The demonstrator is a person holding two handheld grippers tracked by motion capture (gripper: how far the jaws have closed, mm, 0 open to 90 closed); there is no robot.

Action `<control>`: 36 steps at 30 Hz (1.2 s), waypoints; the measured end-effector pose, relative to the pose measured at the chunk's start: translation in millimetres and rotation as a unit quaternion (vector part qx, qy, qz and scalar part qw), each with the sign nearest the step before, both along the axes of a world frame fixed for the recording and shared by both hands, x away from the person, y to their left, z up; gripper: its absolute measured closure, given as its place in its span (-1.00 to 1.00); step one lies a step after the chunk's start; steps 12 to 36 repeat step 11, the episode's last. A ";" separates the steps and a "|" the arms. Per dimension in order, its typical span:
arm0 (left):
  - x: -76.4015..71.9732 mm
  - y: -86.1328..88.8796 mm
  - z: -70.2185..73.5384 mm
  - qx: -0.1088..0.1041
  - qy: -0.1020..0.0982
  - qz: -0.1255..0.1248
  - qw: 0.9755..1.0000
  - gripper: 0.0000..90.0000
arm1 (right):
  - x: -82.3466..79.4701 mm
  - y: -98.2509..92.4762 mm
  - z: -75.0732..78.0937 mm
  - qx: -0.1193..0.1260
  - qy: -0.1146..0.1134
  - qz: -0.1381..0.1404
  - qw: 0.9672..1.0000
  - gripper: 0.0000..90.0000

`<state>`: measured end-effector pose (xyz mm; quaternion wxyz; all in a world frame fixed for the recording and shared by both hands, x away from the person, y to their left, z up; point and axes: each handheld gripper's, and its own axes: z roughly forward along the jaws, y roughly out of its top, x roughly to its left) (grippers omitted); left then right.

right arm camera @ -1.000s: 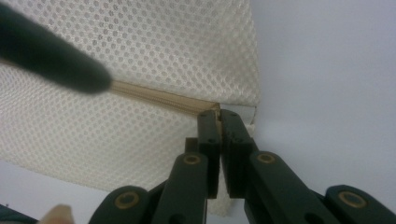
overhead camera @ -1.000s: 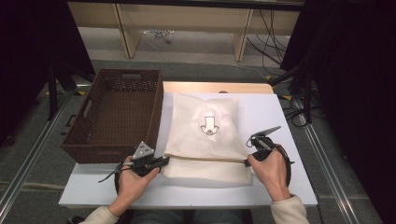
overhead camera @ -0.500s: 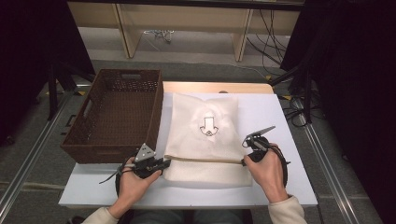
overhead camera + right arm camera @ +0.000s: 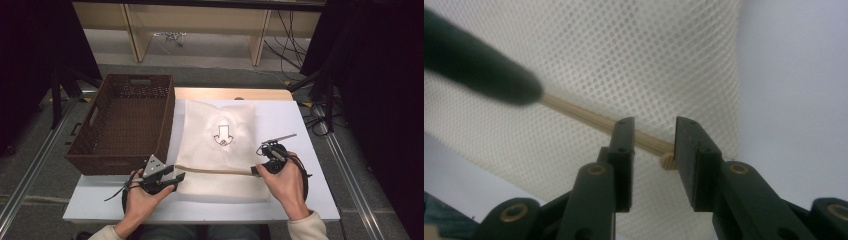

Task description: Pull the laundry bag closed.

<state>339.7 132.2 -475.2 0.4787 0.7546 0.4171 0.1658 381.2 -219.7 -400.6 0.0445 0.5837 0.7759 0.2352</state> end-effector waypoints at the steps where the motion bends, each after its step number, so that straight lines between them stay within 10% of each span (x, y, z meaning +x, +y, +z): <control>1: -1.9 0.8 2.2 0.005 -0.012 -0.001 1.000 -0.03 | 0.1 -0.6 0.6 0.004 0.001 -0.009 1.000 0.56; 10: -11.9 -4.6 13.3 0.012 -0.055 -0.007 0.998 -0.39 | 5.3 -26.0 4.9 0.025 -0.027 -0.043 0.998 0.41; 36: -11.9 -4.6 13.3 0.012 -0.055 -0.007 0.998 -0.39 | 5.7 -27.9 3.9 0.026 -0.025 -0.043 0.998 0.41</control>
